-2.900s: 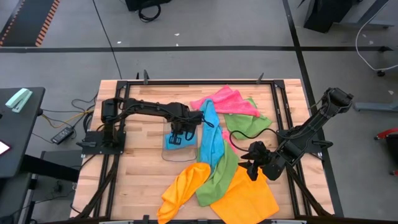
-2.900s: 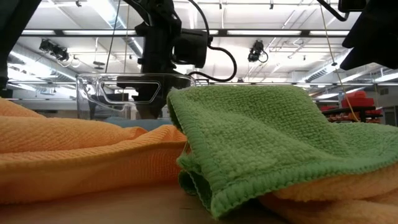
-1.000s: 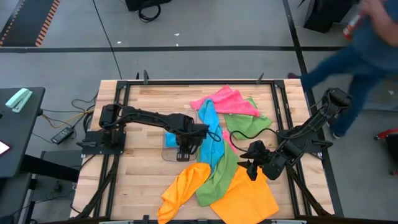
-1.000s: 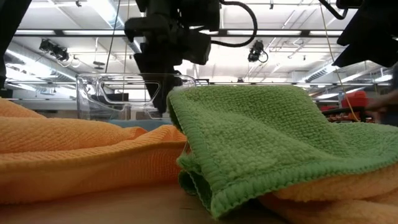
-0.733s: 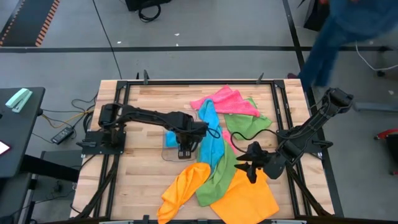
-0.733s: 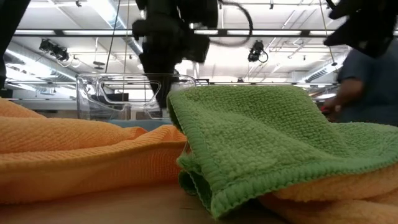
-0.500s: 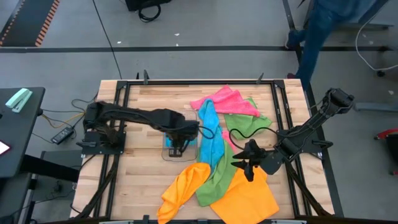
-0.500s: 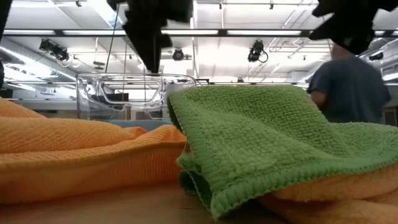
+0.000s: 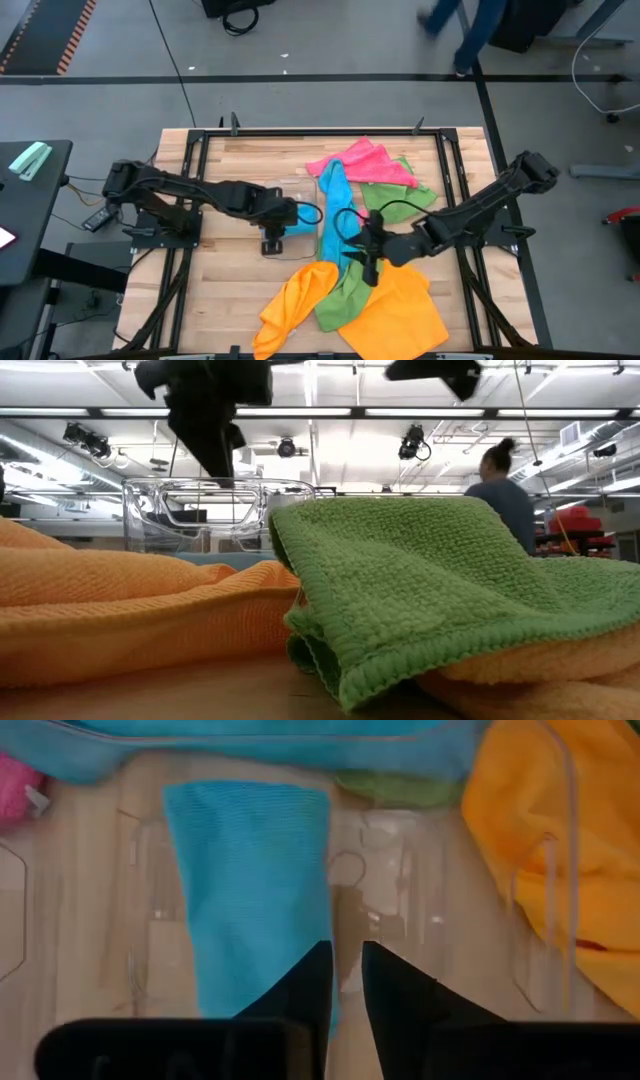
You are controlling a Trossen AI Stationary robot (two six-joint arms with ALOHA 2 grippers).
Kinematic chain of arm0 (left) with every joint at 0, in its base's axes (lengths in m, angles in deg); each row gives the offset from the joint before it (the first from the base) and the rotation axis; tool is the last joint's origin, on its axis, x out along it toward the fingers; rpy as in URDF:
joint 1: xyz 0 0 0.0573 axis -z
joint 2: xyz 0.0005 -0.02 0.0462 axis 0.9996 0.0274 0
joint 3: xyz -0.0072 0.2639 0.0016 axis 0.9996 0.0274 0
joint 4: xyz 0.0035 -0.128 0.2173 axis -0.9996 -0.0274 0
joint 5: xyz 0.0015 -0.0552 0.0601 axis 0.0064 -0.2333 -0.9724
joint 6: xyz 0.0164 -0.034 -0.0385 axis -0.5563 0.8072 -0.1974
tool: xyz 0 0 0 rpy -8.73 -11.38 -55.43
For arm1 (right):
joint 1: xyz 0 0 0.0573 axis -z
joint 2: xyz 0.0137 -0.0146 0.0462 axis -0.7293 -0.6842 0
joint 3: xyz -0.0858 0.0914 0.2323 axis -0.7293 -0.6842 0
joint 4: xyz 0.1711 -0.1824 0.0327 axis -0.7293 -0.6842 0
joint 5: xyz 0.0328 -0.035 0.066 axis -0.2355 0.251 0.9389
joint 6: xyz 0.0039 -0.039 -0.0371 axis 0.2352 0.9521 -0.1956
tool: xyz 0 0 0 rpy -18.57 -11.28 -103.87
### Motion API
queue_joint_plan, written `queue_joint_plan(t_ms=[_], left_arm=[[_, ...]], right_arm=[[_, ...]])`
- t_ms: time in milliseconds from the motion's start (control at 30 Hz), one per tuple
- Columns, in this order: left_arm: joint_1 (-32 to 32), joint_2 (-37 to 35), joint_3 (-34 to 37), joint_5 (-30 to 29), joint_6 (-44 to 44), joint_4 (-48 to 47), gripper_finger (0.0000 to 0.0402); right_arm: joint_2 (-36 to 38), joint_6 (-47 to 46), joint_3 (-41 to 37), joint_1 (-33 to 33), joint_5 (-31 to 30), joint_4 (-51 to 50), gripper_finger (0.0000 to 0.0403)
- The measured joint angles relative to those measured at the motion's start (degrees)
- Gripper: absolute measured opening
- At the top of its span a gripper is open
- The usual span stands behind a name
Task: Fold microfiber towels
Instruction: Put the left blue towel into the transparent bin
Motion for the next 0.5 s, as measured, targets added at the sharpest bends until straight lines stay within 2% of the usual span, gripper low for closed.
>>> queue_joint_plan(t_ms=[200, 400, 500], left_arm=[[-0.57, -0.87, 6.36, 0.33, 0.28, 8.35, 0.0075], [-1.7, 1.61, 9.31, 6.06, 1.35, 15.56, 0.009], [-2.33, 2.89, 10.3, 6.34, 2.62, 15.69, 0.0094]], right_arm=[[-5.93, 3.77, 6.26, 4.83, 3.51, 0.16, 0.0147], [-10.25, 5.82, 10.14, 8.98, 8.64, -0.01, 0.0147], [-12.26, 6.43, 10.72, 10.55, 11.52, 0.14, 0.0147]])
